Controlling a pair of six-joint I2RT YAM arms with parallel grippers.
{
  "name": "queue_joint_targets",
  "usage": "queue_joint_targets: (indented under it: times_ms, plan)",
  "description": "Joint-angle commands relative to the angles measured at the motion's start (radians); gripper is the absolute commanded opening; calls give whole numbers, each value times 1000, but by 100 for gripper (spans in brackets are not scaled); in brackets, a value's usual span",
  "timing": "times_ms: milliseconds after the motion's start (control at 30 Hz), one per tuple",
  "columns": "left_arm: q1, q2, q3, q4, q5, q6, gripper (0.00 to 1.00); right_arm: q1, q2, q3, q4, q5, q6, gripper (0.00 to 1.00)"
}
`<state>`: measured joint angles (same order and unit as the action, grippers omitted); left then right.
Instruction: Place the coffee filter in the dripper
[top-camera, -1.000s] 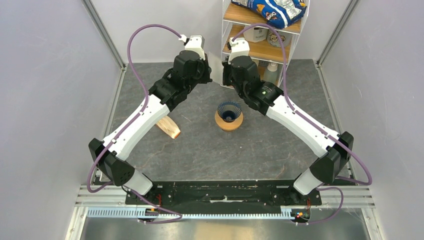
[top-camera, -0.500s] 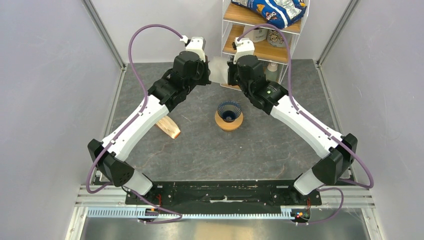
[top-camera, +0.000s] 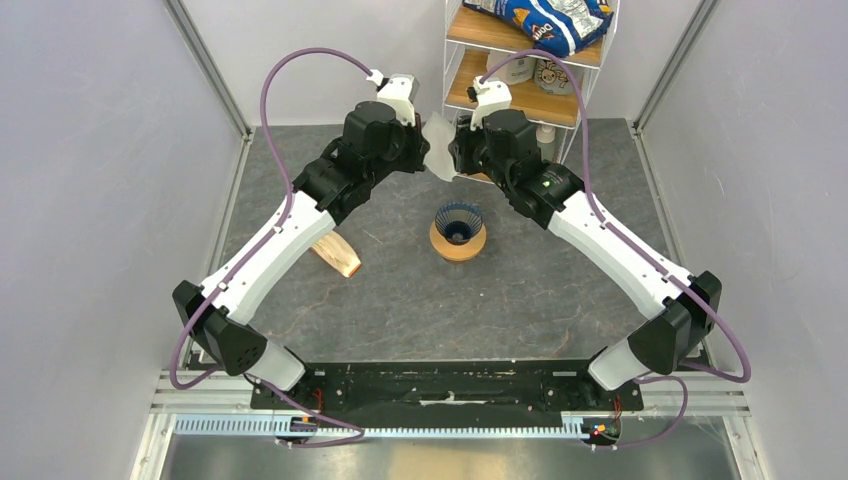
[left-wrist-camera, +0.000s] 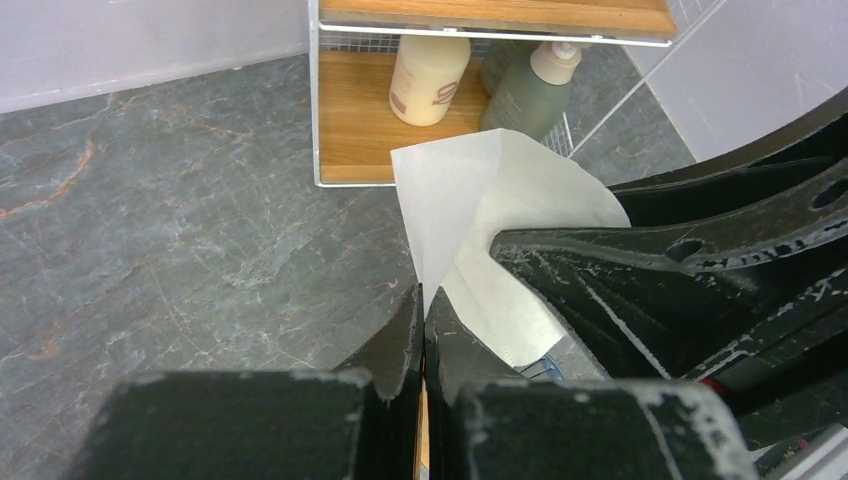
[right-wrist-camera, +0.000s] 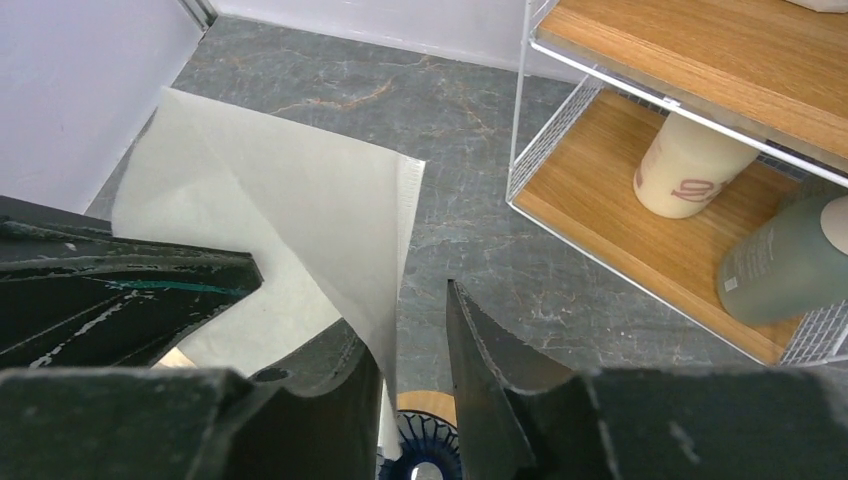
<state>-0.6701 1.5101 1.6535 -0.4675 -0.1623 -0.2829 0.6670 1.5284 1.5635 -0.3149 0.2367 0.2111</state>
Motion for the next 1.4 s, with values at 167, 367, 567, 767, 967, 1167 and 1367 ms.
queue_joint_targets:
  times_ms: [167,367,567,767,967,1167,1367]
  plan:
    - [-3,-43,8,53,68,-66,2,-3,-2,11,60,-38,-11,36]
    - [1,-56,3,57,60,-63,2,-5,5,15,35,-4,-20,25]
    - [4,-59,-4,33,63,-49,2,-11,5,32,-6,11,-12,12]
    - [9,-72,-22,7,57,-11,2,-28,-9,38,-47,13,-13,12]
    - [10,-75,-25,-2,76,-9,2,-32,-19,29,-64,-18,-6,18]
    - [10,-72,-17,-6,99,9,2,-34,-20,47,-84,-52,-18,32]
    - [9,-75,-6,-32,223,27,2,-35,-59,53,-103,-135,-45,40]
